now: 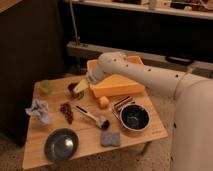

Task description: Place apple in metal cup

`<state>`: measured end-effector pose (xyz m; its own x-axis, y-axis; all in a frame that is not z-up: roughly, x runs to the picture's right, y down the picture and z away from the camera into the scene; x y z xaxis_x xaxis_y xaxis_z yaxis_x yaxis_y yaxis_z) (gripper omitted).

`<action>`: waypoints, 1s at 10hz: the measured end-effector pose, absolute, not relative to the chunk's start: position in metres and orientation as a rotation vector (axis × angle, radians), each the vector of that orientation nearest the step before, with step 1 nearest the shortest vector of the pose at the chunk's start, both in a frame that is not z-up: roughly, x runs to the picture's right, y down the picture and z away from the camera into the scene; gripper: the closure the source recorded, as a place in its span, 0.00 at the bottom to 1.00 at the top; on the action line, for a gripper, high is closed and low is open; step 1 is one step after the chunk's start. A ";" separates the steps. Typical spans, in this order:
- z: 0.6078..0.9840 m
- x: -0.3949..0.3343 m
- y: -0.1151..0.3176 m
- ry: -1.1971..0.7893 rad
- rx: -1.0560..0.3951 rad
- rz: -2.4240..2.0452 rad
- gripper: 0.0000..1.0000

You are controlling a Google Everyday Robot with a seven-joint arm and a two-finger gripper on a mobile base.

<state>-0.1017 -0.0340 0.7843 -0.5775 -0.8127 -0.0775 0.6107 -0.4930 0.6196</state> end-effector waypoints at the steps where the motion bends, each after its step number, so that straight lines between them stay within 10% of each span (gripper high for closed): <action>1: 0.784 -0.084 -0.031 -0.671 0.407 -2.112 0.20; 10: 0.777 -0.052 -0.027 -0.579 0.275 -2.126 0.20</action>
